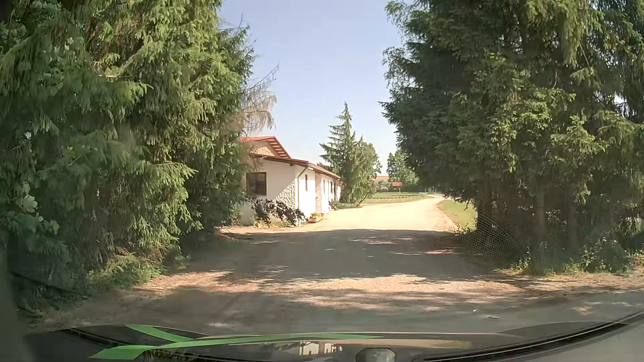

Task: Follow the waypoints while adhering to traffic rules and regulations

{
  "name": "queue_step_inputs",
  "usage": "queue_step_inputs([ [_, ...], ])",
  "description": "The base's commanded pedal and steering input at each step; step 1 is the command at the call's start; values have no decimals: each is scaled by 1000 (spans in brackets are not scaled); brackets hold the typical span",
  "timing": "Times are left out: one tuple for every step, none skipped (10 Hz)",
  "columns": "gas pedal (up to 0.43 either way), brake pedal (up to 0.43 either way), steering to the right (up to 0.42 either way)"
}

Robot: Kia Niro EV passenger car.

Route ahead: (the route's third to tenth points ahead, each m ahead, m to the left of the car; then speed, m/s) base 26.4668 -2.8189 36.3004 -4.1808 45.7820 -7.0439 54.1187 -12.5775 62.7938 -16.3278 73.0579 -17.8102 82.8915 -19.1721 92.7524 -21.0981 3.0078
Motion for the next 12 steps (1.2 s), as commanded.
queue_step_inputs([
  [130,0,-47],
  [130,0,-15],
  [130,0,6],
  [130,0,19],
  [130,0,27],
  [138,0,31],
  [138,0,33],
  [138,0,39],
  [138,0,48],
  [130,0,55],
  [118,0,58],
  [110,0,54],
])
